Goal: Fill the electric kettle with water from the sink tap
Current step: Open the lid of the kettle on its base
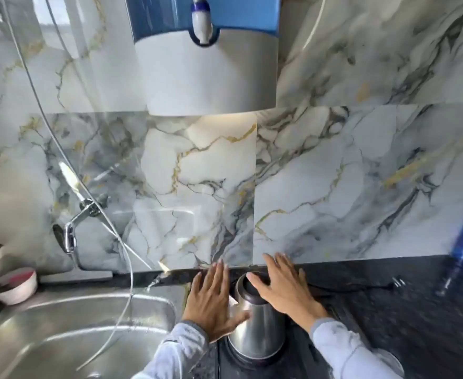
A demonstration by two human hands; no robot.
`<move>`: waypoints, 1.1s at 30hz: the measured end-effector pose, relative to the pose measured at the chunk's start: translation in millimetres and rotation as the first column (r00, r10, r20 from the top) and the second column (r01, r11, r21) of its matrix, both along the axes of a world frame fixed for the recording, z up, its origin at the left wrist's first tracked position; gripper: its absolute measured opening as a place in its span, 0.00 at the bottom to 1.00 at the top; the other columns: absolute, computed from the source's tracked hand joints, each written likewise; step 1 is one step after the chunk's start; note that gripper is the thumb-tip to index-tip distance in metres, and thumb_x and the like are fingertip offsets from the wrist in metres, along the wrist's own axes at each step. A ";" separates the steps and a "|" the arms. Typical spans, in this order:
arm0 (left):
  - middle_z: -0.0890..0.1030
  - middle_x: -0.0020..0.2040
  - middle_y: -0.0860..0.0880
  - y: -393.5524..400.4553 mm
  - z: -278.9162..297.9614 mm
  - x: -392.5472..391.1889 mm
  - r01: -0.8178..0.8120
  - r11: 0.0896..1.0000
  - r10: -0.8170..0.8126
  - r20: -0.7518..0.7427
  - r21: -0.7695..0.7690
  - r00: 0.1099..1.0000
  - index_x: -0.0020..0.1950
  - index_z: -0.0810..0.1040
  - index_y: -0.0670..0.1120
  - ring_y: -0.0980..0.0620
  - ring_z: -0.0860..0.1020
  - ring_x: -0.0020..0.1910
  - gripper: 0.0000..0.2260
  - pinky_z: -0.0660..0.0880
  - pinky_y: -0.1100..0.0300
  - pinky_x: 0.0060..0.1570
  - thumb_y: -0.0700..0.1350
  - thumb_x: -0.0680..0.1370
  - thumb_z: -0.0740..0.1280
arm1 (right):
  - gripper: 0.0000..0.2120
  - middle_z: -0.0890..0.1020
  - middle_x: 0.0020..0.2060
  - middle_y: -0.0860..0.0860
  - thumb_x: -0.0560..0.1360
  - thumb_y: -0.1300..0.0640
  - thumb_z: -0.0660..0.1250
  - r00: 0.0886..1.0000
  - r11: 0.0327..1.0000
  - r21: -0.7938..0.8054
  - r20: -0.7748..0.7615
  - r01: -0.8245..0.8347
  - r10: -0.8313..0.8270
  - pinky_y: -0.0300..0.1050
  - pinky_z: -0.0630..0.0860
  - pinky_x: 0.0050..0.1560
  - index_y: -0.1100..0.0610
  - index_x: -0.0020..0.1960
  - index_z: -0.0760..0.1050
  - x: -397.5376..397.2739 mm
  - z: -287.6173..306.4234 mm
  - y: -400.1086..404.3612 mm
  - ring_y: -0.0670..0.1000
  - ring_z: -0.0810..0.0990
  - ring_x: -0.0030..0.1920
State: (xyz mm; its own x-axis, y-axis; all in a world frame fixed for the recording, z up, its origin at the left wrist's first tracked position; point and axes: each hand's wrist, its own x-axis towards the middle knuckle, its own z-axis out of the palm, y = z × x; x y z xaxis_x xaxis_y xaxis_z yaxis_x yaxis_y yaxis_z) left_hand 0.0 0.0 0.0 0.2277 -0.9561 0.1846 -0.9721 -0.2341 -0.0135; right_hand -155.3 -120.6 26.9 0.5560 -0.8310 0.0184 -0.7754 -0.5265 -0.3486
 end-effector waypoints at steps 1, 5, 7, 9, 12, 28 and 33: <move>0.44 0.83 0.41 -4.6 -10.6 -1.9 -0.008 0.995 0.011 -0.032 0.095 0.999 0.81 0.42 0.40 0.44 0.46 0.82 0.52 0.50 0.41 0.80 0.78 0.73 0.50 | 0.36 0.57 0.80 0.53 0.78 0.29 0.52 0.999 1.000 0.014 -0.036 0.016 -0.015 0.67 0.53 0.73 0.49 0.79 0.55 1.3 -6.8 3.6 0.54 0.51 0.80; 0.42 0.83 0.41 -19.0 -32.7 -6.2 -0.002 0.994 0.012 -0.080 0.113 0.997 0.81 0.40 0.39 0.45 0.44 0.82 0.58 0.49 0.41 0.80 0.83 0.66 0.43 | 0.29 0.76 0.67 0.50 0.77 0.31 0.53 0.994 0.989 -0.133 -0.086 0.058 -0.070 0.61 0.62 0.64 0.50 0.68 0.69 6.3 -24.2 3.2 0.55 0.68 0.70; 0.43 0.83 0.40 -21.2 -35.6 -5.8 -0.003 0.996 0.007 -0.048 0.087 0.999 0.81 0.42 0.40 0.44 0.45 0.82 0.59 0.50 0.39 0.79 0.83 0.65 0.40 | 0.27 0.79 0.62 0.50 0.77 0.33 0.55 0.998 0.990 -0.127 -0.032 0.054 -0.058 0.59 0.63 0.61 0.51 0.64 0.72 7.3 -21.3 0.1 0.56 0.72 0.66; 0.44 0.83 0.40 -20.5 -37.1 -3.8 -0.002 0.996 0.004 -0.029 0.086 1.000 0.81 0.44 0.40 0.44 0.46 0.82 0.59 0.50 0.38 0.79 0.83 0.65 0.39 | 0.25 0.79 0.61 0.52 0.78 0.35 0.56 0.999 0.992 -0.120 -0.039 0.033 -0.037 0.58 0.63 0.60 0.52 0.64 0.72 6.1 -20.0 -0.5 0.57 0.73 0.65; 0.44 0.83 0.40 -19.4 -38.7 -5.7 -0.008 0.996 0.010 -0.025 0.087 1.000 0.81 0.45 0.40 0.44 0.47 0.82 0.59 0.51 0.37 0.79 0.83 0.64 0.40 | 0.25 0.77 0.64 0.53 0.80 0.38 0.55 0.999 0.995 -0.096 -0.039 -0.001 -0.002 0.58 0.61 0.62 0.54 0.68 0.71 1.9 -22.6 0.3 0.57 0.71 0.68; 0.45 0.83 0.41 -19.5 -42.6 -7.1 -0.028 0.995 0.030 -0.016 0.091 0.999 0.81 0.47 0.40 0.45 0.48 0.82 0.60 0.52 0.37 0.78 0.83 0.64 0.40 | 0.22 0.82 0.55 0.57 0.71 0.61 0.61 0.754 0.698 0.604 0.642 -0.384 -0.140 0.37 0.74 0.55 0.69 0.63 0.75 -40.7 -19.0 -53.8 0.54 0.75 0.61; 0.44 0.83 0.41 -18.8 -40.9 -7.9 -0.039 0.995 0.038 0.013 0.091 0.999 0.81 0.46 0.40 0.45 0.47 0.82 0.59 0.52 0.37 0.78 0.83 0.64 0.39 | 0.29 0.80 0.57 0.33 0.64 0.40 0.81 0.848 0.808 0.412 0.495 -0.421 0.189 0.36 0.71 0.60 0.34 0.61 0.74 -48.7 -23.1 -47.0 0.34 0.76 0.59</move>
State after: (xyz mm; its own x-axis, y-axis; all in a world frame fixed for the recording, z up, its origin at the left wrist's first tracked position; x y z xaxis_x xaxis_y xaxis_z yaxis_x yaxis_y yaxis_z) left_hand -7.9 -18.8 -40.9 0.2632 -0.9595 0.1001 -0.9620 -0.2688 -0.0475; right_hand -204.0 -167.6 3.8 0.8152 -0.5767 -0.0536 -0.3241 -0.3776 -0.8674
